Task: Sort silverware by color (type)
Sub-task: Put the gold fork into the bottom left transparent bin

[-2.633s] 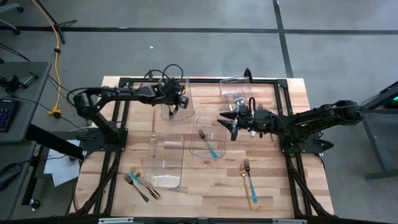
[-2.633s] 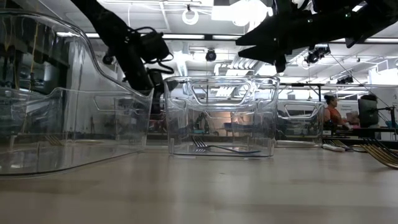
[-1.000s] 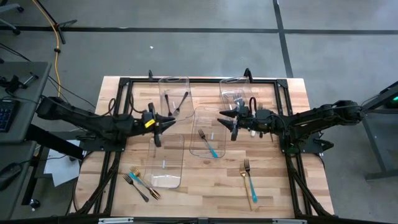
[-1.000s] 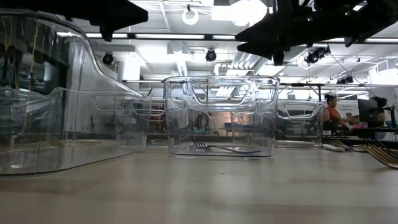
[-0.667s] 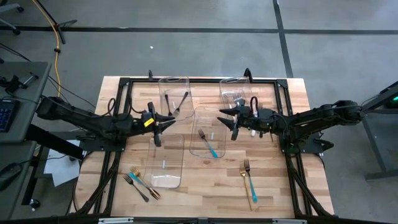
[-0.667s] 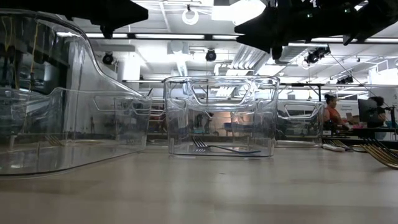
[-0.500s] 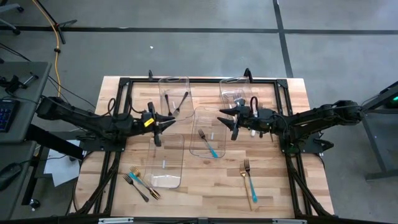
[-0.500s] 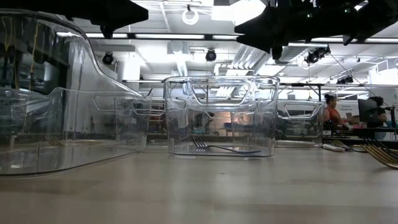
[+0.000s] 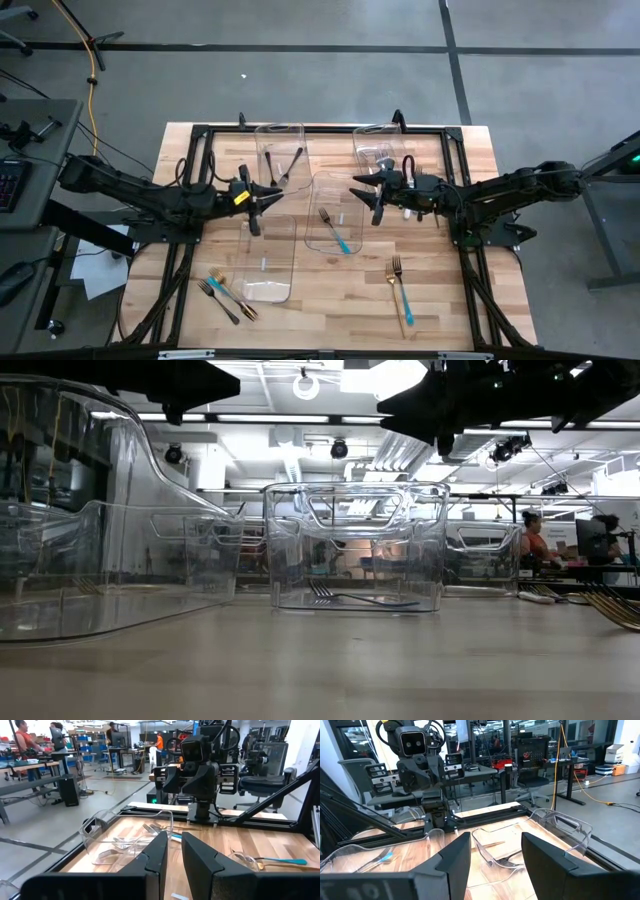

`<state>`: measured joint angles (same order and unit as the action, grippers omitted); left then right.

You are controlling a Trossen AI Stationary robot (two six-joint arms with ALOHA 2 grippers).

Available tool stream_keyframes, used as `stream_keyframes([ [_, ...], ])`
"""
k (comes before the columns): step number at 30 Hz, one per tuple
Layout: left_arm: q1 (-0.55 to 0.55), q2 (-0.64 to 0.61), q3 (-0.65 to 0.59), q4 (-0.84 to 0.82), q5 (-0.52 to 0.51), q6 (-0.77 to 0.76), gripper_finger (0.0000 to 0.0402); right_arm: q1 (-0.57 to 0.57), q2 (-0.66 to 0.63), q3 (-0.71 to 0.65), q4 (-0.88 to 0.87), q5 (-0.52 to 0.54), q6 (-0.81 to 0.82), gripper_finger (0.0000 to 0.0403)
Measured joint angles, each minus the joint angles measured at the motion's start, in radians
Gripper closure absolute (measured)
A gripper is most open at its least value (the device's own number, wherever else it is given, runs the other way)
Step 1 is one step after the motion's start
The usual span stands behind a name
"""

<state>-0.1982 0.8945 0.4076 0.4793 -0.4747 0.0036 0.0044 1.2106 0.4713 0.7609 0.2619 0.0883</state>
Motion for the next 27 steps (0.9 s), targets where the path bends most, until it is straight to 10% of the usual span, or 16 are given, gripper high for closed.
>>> stream_keyframes([
  [27,0.0,0.0,0.0,0.042,0.0,0.0,0.0353,0.0,0.0,0.0,0.0,-0.029,0.0,0.0231],
])
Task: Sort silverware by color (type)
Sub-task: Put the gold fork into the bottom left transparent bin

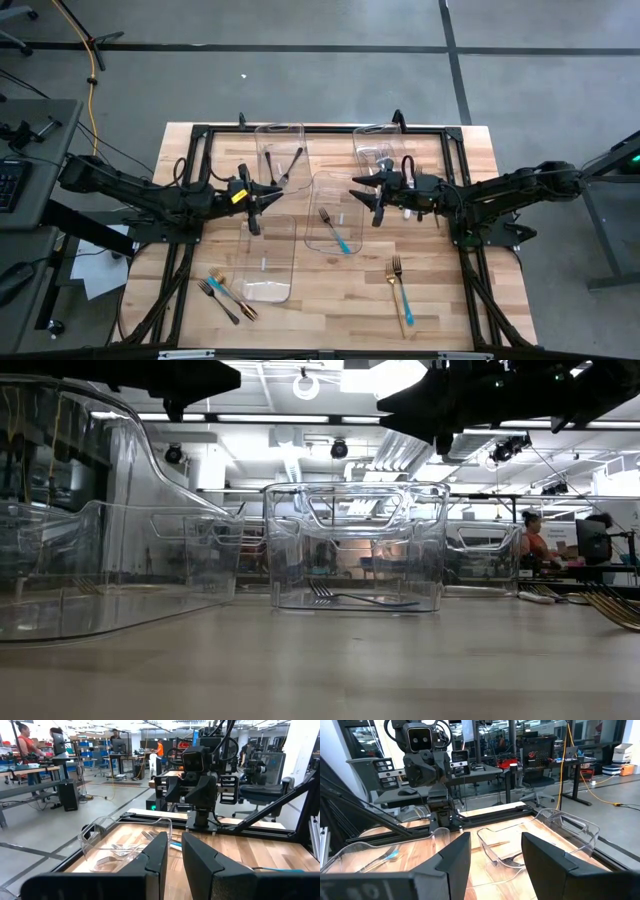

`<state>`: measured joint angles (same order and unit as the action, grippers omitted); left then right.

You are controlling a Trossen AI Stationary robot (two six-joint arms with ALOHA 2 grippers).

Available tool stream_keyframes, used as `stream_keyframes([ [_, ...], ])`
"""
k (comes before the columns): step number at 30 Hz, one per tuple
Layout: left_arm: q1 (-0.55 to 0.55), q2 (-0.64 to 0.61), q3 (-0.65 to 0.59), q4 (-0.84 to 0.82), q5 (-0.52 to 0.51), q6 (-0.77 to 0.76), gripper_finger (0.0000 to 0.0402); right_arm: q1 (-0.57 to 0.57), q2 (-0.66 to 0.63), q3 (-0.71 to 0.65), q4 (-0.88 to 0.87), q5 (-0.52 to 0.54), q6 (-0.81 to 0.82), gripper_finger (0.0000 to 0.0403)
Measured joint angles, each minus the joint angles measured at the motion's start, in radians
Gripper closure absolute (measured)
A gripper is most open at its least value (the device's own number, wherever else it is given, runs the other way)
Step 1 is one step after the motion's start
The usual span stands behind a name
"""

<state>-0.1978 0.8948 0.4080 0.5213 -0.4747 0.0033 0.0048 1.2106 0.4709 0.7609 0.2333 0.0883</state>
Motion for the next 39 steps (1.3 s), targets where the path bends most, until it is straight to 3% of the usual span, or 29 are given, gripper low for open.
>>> stream_keyframes([
  [39,0.0,0.0,0.0,-0.005,0.0,-0.033,0.0353,0.0,0.0,0.0,0.0,0.0,0.0,0.0231],
])
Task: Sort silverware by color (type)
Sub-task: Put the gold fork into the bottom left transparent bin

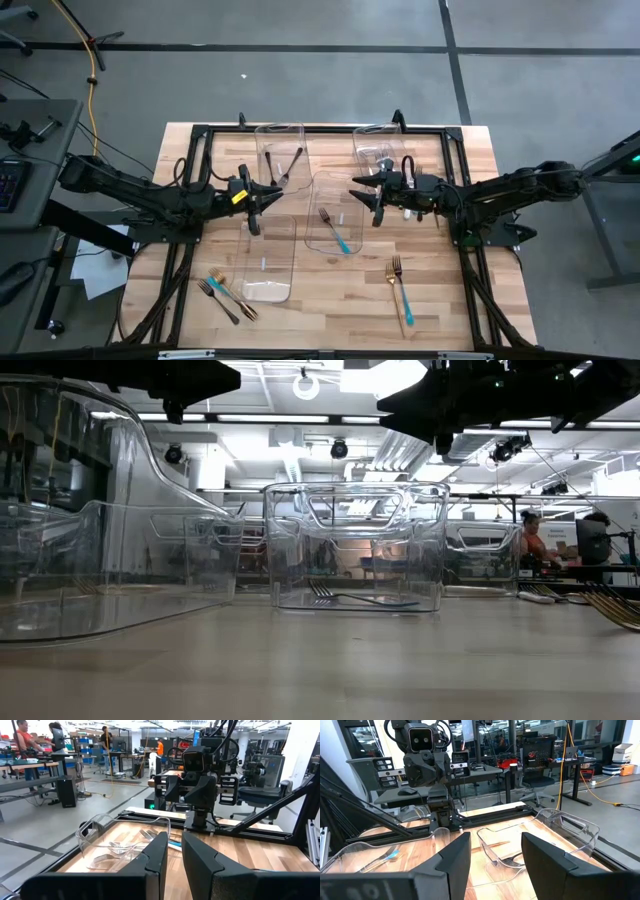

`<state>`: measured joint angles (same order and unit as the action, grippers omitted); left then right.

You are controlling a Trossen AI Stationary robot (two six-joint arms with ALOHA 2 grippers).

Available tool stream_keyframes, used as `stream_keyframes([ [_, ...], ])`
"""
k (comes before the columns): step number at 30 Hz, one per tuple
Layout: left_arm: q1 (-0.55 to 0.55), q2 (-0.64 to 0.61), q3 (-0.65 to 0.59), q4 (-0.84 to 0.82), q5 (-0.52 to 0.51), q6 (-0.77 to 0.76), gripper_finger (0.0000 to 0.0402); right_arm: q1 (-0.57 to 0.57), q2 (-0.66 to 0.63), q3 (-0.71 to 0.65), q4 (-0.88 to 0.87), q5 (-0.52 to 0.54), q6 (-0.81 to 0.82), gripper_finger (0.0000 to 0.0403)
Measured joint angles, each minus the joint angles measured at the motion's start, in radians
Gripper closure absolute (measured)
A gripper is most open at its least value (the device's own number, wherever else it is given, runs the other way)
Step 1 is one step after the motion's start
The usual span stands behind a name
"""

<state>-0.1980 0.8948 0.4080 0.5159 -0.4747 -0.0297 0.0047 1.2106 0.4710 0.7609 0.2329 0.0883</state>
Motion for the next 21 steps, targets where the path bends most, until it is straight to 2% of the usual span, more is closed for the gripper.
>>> stream_keyframes([
  [18,0.0,0.0,0.0,-0.002,0.0,0.0,0.0353,0.0,0.0,0.0,0.0,0.0,0.001,0.0231],
  [21,0.001,0.0,0.0,-0.002,0.0,0.0,0.0353,0.002,0.0,0.0,0.001,-0.035,0.067,0.0231],
])
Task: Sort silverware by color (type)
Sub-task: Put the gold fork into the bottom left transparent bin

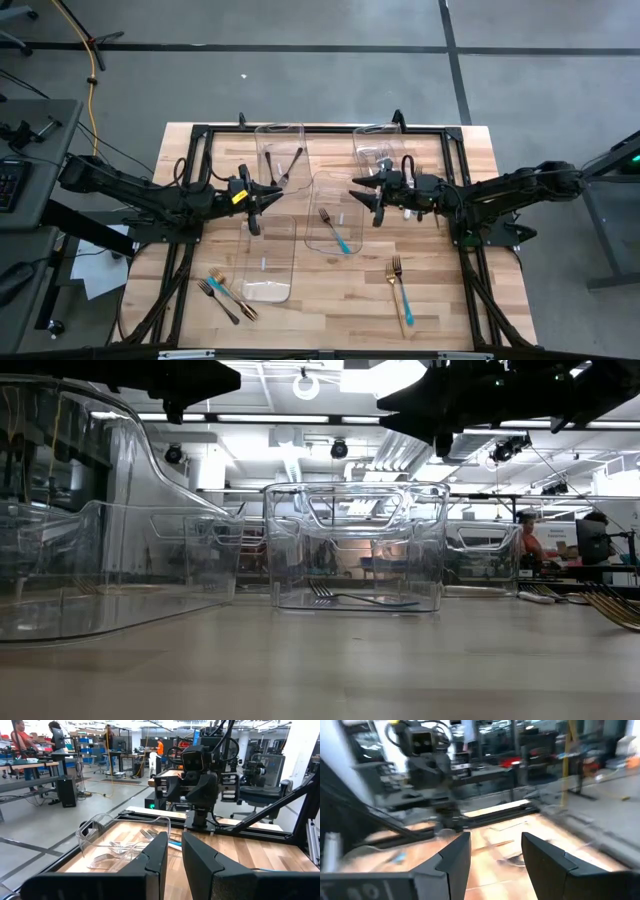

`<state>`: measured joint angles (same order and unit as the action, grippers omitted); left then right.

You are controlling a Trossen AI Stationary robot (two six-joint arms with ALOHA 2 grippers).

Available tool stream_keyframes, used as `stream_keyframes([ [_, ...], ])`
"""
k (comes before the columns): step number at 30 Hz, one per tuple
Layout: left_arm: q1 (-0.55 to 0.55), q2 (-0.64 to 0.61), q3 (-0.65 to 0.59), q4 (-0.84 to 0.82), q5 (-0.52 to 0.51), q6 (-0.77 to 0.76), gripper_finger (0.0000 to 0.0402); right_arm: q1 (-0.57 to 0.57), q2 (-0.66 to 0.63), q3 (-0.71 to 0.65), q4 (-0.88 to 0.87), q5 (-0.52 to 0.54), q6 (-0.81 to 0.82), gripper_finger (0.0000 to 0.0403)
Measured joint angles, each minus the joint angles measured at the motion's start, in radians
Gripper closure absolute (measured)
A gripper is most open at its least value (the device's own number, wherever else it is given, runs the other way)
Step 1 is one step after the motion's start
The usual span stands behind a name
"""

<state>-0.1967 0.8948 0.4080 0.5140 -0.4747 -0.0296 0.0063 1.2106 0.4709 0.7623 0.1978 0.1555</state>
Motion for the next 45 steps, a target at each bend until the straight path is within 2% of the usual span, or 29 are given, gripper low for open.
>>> stream_keyframes([
  [4,0.001,0.0,0.0,0.0,0.0,0.005,0.0353,0.025,0.0,0.0,0.011,-0.216,0.084,0.0231],
  [6,0.001,0.0,0.0,-0.001,0.0,0.02,0.0353,0.062,0.0,0.007,-0.023,-0.275,0.147,0.0231],
  [8,0.001,0.0,0.0,-0.001,0.0,0.024,0.0353,0.12,0.0,0.048,-0.121,-0.286,0.201,0.0231],
  [10,0.001,0.0,0.0,-0.001,0.0,0.025,0.0353,0.197,0.0,0.124,-0.317,-0.281,0.243,0.0231],
  [13,0.001,0.0,0.0,-0.001,0.0,0.024,0.0353,0.318,0.018,0.291,-0.794,-0.183,0.34,0.0231],
  [17,0.001,0.0,0.0,-0.016,0.0,0.023,0.0353,0.459,0.088,0.499,-1.338,-0.065,0.66,0.0231],
  [19,0.001,0.0,0.0,-0.035,0.0,0.014,0.0353,0.519,0.127,0.563,-1.515,-0.059,0.855,0.0231],
  [22,0.001,0.0,0.0,-0.052,0.0,0.005,0.0353,0.598,0.176,0.607,-1.659,-0.075,1.103,0.0231],
  [28,0.0,0.0,0.0,-0.054,0.0,-0.017,0.0353,0.668,0.266,0.576,-1.705,-0.118,1.454,0.0231],
  [31,0.0,0.0,0.0,-0.053,0.0,-0.019,0.0353,0.67,0.31,0.559,-1.681,-0.13,1.561,0.0231],
  [34,0.0,0.0,0.0,-0.053,0.0,-0.018,0.0353,0.67,0.356,0.56,-1.624,-0.161,1.572,0.0231],
  [40,0.0,0.0,0.0,-0.053,0.0,0.022,0.0353,0.667,0.468,0.56,-1.493,-0.304,1.572,0.0231],
  [45,0.0,0.0,0.0,-0.053,0.0,-0.003,0.0353,0.667,0.557,0.563,-1.421,-0.338,1.566,0.0231],
])
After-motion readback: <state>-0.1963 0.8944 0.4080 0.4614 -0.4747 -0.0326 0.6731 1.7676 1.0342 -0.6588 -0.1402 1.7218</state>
